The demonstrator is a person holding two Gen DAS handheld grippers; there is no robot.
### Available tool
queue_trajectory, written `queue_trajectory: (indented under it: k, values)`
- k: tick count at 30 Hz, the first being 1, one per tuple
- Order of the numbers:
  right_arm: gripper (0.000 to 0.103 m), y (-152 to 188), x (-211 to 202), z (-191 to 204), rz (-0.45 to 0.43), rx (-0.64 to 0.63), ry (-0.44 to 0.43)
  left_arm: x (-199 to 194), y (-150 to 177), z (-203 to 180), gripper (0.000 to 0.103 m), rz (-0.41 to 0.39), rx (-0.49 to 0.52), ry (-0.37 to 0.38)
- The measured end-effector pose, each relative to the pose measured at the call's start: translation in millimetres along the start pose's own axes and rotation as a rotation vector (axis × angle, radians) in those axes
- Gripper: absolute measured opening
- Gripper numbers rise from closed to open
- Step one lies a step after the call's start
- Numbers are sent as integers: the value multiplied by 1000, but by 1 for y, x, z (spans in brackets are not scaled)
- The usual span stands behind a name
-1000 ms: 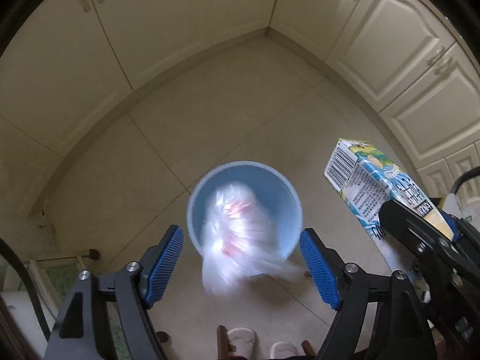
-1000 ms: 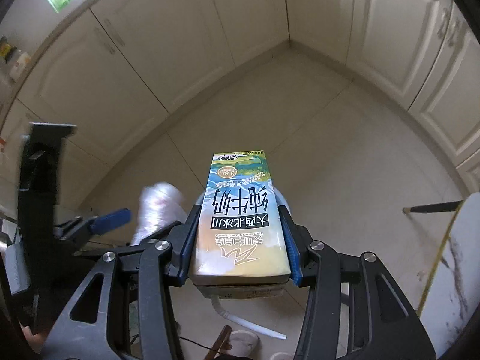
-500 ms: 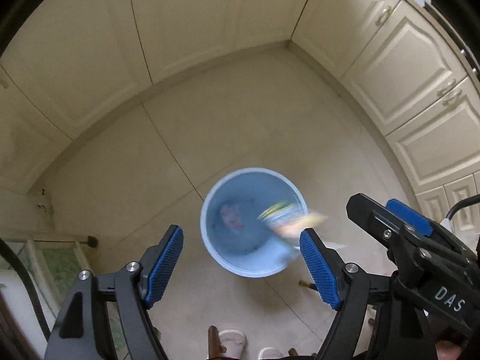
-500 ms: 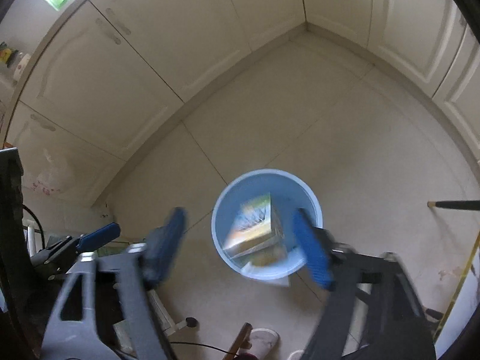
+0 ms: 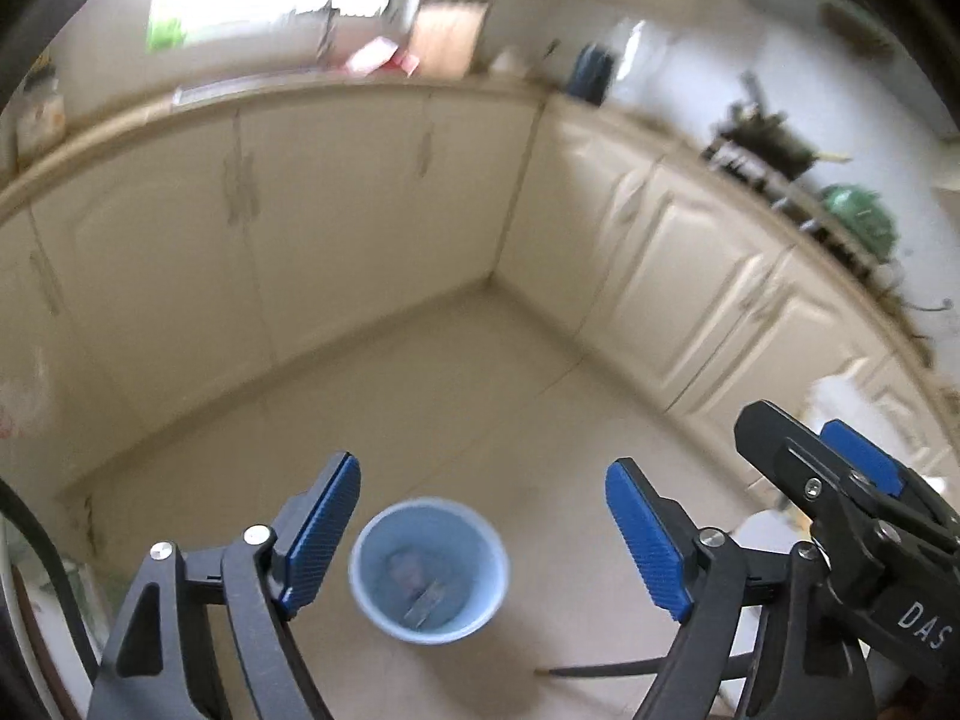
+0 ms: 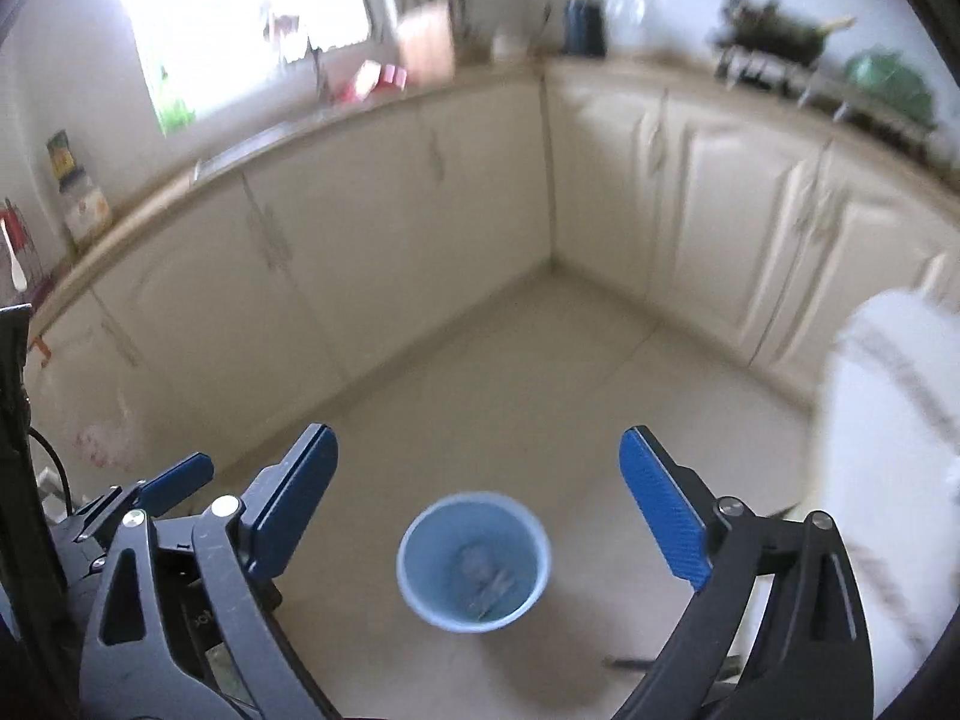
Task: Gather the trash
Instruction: 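Move both tools back toward the table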
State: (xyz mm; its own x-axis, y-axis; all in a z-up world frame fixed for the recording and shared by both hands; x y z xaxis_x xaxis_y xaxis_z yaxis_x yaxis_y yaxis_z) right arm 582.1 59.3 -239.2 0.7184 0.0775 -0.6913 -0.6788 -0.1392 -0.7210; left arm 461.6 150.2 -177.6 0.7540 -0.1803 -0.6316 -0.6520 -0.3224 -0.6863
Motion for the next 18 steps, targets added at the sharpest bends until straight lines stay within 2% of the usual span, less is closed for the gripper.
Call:
queue_trajectory:
  k: [2, 3, 6, 8, 10, 13, 18]
  values:
    - [102, -6, -40, -23, -70, 22, 30, -23, 0, -51, 86, -53, 61, 32]
    - [103, -7, -56, -36, -105, 34, 51, -36, 22, -74, 86, -66, 85, 42]
    - [103, -14, -111, -81, -209, 77, 136, -72, 62, -113, 86, -103, 155, 92]
    - [103, -8, -146, -112, -247, 100, 206, -95, 83, -139, 92, -124, 198, 142]
    - [103, -2, -173, -148, -262, 142, 247, -110, 101, -165, 96, -140, 249, 189]
    - [103, 18, -203, -201, -244, 206, 311, -133, 125, -170, 96, -135, 332, 243]
    - [103, 51, -234, -276, -224, 294, 411, -116, 134, -197, 97, -87, 427, 334]
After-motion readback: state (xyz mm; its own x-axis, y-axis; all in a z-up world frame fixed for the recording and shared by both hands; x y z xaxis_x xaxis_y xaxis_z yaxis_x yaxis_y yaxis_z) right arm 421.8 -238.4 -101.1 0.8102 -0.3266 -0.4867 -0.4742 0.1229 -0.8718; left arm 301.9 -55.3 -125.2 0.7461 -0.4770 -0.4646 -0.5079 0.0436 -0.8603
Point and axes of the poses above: each gripper's, at about its wrist camera, not at the fingertips, and x roughly the way its jaws point, z to its left, y to its underside, the point moved 4 cm from there along x, roughly the way its jaws point, and after that the axes turned 13 degrees about y, right-handed, at the moved point
